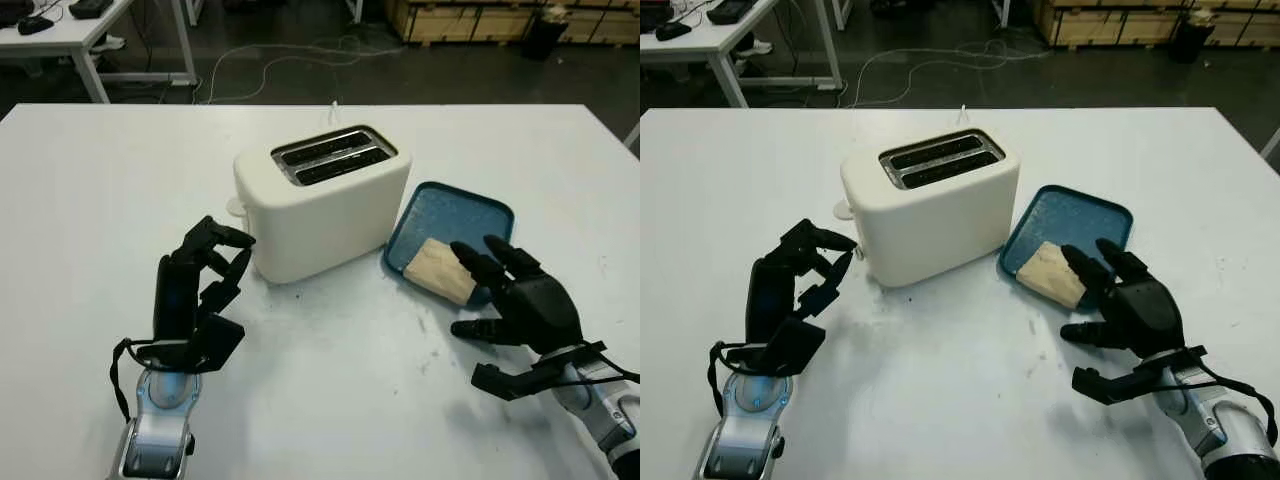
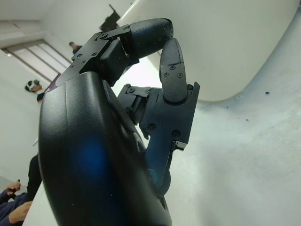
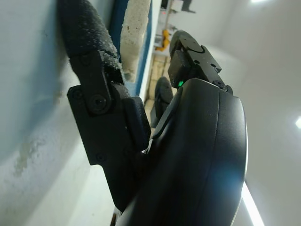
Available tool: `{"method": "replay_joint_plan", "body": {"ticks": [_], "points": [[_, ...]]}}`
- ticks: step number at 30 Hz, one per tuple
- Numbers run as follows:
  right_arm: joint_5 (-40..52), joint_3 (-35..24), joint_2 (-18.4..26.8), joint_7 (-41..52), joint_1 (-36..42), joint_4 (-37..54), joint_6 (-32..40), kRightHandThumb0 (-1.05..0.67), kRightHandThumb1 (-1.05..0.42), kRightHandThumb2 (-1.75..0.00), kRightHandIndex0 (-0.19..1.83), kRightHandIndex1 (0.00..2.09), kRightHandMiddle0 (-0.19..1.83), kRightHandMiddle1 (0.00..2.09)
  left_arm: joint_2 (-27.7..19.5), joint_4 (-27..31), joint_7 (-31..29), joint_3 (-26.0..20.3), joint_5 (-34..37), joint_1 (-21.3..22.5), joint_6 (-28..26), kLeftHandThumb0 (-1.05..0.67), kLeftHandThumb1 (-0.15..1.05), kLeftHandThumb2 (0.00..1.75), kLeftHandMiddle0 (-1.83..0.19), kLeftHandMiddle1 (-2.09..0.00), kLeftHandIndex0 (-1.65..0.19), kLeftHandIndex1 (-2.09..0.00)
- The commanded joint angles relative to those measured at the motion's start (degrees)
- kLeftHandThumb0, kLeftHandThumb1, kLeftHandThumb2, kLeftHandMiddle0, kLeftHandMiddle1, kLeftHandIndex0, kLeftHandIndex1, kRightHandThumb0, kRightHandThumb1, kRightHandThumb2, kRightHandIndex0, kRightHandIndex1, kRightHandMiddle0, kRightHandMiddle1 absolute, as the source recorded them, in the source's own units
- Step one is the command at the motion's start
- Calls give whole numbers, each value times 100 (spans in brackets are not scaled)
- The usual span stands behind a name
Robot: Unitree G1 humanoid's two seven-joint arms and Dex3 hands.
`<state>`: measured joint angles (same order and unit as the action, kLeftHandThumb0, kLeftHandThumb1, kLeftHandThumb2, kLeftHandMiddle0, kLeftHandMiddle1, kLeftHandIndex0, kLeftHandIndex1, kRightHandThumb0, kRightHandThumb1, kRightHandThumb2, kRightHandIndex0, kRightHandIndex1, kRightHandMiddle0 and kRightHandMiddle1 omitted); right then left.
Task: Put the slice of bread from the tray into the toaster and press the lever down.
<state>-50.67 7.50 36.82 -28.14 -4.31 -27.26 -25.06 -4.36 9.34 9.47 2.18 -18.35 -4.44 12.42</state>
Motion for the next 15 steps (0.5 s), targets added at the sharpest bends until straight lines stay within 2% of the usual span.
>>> {"method": "replay_joint_plan", "body": {"ticks": [1, 8, 15], "points": [[-97, 218, 45, -183, -82, -290, -49, -71, -82, -1, 42, 9, 47, 7, -8, -1, 20, 39, -46, 36, 70, -33, 92, 45, -62, -175, -56, -130], [-14, 572, 50, -345, -243, -462, 53, -65, -86, -1, 53, 11, 56, 7, 1, 13, 3, 27, 35, 33, 103, -33, 92, 45, -64, -175, -57, -130], [155, 575, 120, 296, -127, -8, 484, -60, -87, 0, 59, 11, 61, 6, -14, 90, 8, 46, -15, 27, 115, -32, 92, 45, -65, -175, -57, -132]]}}
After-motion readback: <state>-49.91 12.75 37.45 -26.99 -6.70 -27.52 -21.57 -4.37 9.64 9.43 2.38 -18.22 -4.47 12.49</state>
